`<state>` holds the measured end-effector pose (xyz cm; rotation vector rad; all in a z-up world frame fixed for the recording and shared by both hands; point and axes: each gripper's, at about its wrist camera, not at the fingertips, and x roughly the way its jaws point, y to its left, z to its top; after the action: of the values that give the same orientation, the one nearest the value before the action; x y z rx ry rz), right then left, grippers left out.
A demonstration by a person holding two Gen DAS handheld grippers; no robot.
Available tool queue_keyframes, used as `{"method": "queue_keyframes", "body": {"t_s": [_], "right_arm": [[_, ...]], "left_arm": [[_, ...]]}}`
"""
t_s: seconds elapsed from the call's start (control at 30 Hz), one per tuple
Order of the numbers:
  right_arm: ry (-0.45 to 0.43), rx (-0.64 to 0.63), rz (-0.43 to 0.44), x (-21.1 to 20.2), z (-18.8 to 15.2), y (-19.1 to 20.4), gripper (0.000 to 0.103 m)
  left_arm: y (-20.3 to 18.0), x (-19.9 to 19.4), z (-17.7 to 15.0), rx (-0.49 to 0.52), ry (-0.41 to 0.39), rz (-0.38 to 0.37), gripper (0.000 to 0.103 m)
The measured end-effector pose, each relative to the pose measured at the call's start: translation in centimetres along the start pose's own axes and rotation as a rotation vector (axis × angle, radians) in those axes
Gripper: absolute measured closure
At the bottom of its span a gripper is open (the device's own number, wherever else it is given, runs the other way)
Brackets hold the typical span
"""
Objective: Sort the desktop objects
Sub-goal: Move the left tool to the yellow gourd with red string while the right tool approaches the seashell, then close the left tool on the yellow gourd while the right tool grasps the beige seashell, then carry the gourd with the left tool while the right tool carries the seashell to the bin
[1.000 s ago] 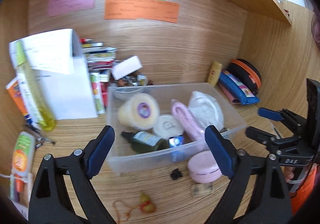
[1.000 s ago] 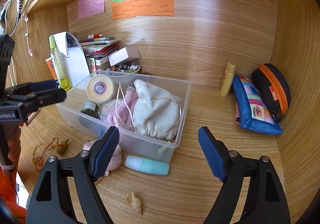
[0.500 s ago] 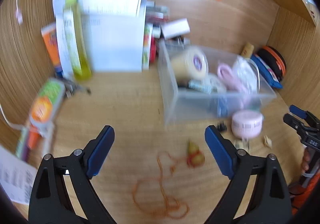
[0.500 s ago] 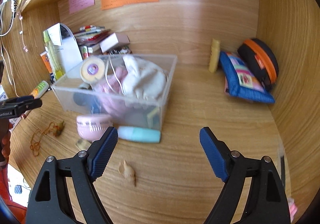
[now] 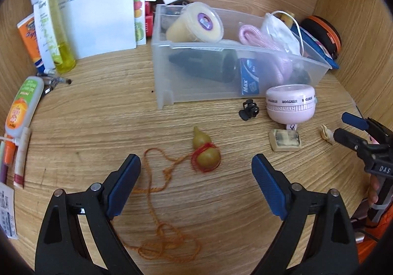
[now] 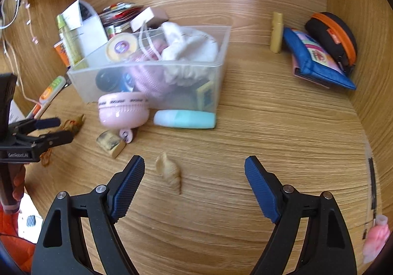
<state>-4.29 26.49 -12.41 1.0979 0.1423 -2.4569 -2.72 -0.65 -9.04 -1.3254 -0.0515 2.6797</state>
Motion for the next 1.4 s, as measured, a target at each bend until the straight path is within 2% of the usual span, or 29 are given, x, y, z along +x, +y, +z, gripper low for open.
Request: {"method": "queue_keyframes", "body": {"t_s": [0.07, 0.13, 0.2, 0.37, 0.43, 0.5, 0.53, 0.7, 0.73, 0.97, 1.13, 1.4], "right_arm": [[0.024, -0.014, 0.007, 0.4, -0.1, 0.5, 0.028], [0.046, -0.027, 0.022, 0.9, -0.1, 0.9, 0.037], [0.054, -0.045, 0.031, 1.1, -0.1, 1.3, 0.042], [0.052, -0.096, 0.032, 1.3, -0.3, 2.2, 0.060], [0.052, -0.121, 0.025, 1.4, -0.5, 2.5, 0.067], [0.051, -0.137, 0.015, 1.5, -0.6, 2.8, 0.070], [0.052, -0.143, 0.013, 1.5, -0.6, 2.9, 0.070], [0.050, -0.155, 0.020, 1.5, -0.6, 3.1, 0.080], [0.050, -0.151, 0.026, 1.5, -0.6, 3.0, 0.083], [0.028, -0.130, 0.066, 1.0, -0.2, 2.9, 0.083], [-0.016, -0.119, 0.063, 0.0, 0.6, 2.5, 0.083], [-0.088, -0.108, 0.058, -1.4, 2.5, 2.1, 0.083]], "left_arm": [[-0.3, -0.2, 0.0, 0.012, -0.009, -0.005, 0.015], [-0.4, -0.1, 0.1, 0.018, 0.003, -0.009, 0.030], [-0.3, 0.4, 0.4, 0.013, 0.025, -0.011, 0.039], [-0.2, 0.9, 0.6, 0.001, 0.009, 0.016, 0.041], [-0.3, 0.9, 0.6, 0.003, 0.001, 0.039, 0.050], [-0.4, 1.0, 0.5, 0.012, -0.004, 0.054, 0.053], [-0.5, 1.0, 0.5, 0.016, -0.007, 0.058, 0.060], [-0.3, 0.8, 0.3, 0.017, -0.019, 0.066, 0.077], [-0.2, 0.8, 0.2, 0.014, -0.021, 0.064, 0.083], [0.0, 0.4, 0.2, -0.003, -0.038, 0.052, 0.084], [0.3, -0.1, 0.4, -0.023, -0.058, 0.043, 0.084], [1.2, -2.7, 1.1, -0.088, -0.139, 0.019, 0.084]]}}
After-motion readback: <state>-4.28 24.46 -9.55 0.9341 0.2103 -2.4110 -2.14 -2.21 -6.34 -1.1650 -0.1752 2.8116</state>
